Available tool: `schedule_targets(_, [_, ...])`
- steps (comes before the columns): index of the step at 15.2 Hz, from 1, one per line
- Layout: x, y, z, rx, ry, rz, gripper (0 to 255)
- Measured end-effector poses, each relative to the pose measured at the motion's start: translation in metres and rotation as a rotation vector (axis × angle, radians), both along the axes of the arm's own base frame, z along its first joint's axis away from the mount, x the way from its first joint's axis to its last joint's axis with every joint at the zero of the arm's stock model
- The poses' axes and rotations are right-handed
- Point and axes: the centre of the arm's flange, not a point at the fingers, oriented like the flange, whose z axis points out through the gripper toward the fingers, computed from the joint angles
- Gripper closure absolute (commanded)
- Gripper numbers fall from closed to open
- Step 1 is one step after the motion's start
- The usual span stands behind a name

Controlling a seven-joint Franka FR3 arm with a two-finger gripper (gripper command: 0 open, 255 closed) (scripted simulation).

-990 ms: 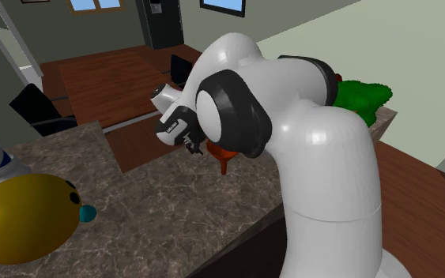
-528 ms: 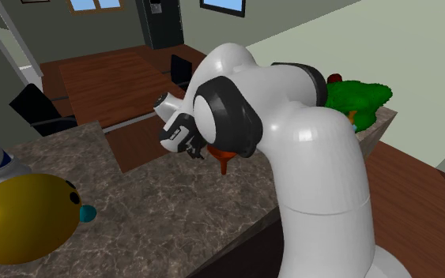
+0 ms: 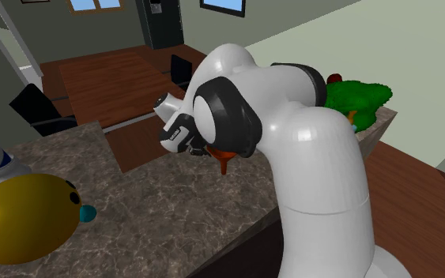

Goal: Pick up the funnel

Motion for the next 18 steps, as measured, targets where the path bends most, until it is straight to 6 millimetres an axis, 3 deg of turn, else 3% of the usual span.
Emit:
schedule_targets(4, [-0.001,0.001,0.007,0.000,0.001,0.000,255])
schedule_targets(18, [-0.001,0.001,0.077,0.000,0.000,0.000,255])
